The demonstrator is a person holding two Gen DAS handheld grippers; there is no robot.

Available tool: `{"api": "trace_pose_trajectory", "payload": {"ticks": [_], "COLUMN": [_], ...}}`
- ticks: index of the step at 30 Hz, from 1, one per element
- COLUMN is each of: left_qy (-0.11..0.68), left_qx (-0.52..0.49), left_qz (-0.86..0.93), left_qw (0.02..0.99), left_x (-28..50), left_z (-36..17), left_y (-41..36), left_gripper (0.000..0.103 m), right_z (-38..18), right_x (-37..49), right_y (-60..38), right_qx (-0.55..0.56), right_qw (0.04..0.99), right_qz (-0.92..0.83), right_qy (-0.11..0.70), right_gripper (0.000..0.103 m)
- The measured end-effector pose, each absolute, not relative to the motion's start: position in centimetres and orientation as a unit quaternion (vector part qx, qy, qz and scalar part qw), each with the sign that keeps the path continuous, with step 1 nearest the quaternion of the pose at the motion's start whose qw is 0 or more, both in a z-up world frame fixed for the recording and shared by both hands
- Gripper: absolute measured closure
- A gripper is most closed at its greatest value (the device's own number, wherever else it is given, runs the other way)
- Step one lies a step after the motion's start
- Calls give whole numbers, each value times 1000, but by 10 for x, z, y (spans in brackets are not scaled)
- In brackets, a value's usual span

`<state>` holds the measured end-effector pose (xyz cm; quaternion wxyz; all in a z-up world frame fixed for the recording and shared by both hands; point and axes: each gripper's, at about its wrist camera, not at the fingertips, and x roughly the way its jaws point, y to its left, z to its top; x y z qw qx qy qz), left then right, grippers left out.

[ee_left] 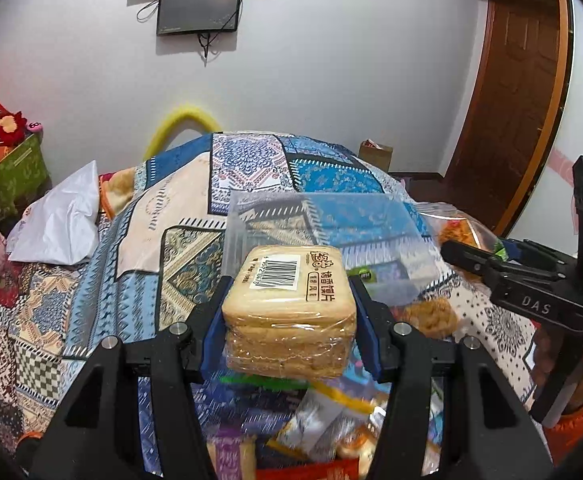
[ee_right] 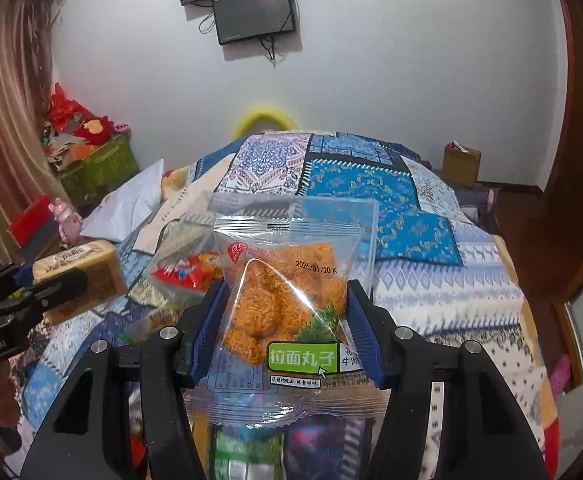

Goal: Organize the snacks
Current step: 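Lower biscuit pack into clear box with left gripper while right releases meatball bag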

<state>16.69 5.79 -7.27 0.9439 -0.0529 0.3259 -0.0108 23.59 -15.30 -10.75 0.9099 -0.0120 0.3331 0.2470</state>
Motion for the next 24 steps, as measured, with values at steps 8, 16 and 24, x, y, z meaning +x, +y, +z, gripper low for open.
{"api": "trace_pose_trajectory", "payload": {"ticks": [8,16,24], "left_qy": [325,341,367], "left_qx": [-60,-82,-77], "left_qz": [-10,-15,1], "left_qw": [944,936,927], "left_x": [205,246,280], "left_z": [-76,-92,-120], "left_y": [62,71,73], "left_gripper": [48,48,48], "right_z": [-115,-128,-144], "right_x": [268,298,317], "right_y": [-138,-112,-93], "right_qx": [-3,-13,-40], "right_qw": [904,895,883], "right_qz": [251,260,265], "right_qy": [346,364,385], "right_gripper": [48,48,48]}}
